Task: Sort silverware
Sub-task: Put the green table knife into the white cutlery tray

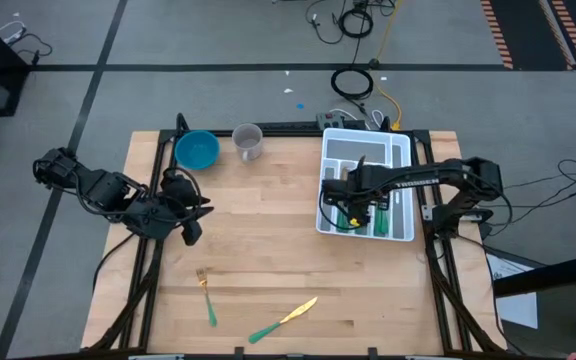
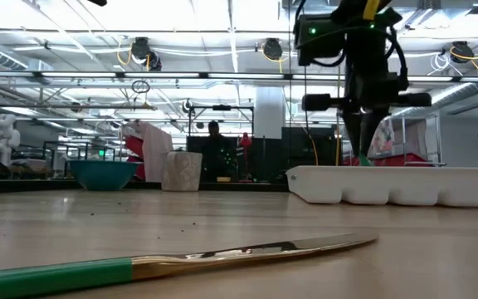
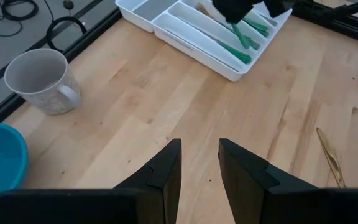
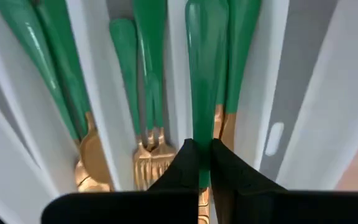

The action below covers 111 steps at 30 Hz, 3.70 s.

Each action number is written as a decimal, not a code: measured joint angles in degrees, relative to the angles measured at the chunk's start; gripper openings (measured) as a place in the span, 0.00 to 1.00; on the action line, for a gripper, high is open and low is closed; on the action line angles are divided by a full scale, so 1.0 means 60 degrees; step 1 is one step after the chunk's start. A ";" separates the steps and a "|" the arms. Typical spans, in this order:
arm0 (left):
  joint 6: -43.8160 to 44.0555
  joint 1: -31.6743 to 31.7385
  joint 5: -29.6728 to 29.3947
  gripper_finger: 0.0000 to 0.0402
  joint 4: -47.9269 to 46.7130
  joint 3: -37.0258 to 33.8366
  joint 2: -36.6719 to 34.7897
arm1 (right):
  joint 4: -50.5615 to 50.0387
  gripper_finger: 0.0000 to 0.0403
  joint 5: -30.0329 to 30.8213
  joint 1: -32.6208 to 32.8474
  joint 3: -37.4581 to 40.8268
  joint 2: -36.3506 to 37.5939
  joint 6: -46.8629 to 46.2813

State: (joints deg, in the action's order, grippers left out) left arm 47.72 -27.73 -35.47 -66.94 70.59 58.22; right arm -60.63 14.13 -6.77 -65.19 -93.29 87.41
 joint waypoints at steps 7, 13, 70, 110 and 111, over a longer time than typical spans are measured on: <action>0.0004 0.0000 -0.0099 0.28 0.0004 0.0000 0.0002 | 0.0423 0.00 -0.0166 -0.0028 0.0000 -0.1000 0.0134; 0.0007 0.0000 -0.0101 0.28 0.0000 0.0000 0.0002 | 0.0941 0.00 -0.0461 -0.0065 0.0000 -0.1477 0.0307; 0.0718 -0.0004 0.0158 0.28 0.0062 0.0004 0.0138 | 0.6041 0.36 -0.4672 0.4644 -0.3784 -0.2974 -1.2116; -0.0106 -0.0011 0.0737 0.28 -0.0276 0.0007 0.0131 | 0.3856 0.36 -0.2863 0.5647 -0.8878 -0.7824 -1.3707; -0.0106 -0.0011 0.0737 0.28 -0.0277 0.0007 0.0131 | 0.3887 0.36 -0.2856 0.5647 -0.8878 -0.7898 -1.3710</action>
State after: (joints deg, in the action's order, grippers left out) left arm 47.09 -27.79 -31.05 -68.60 70.63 59.00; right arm -37.31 -3.01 27.11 -118.45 -140.67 5.15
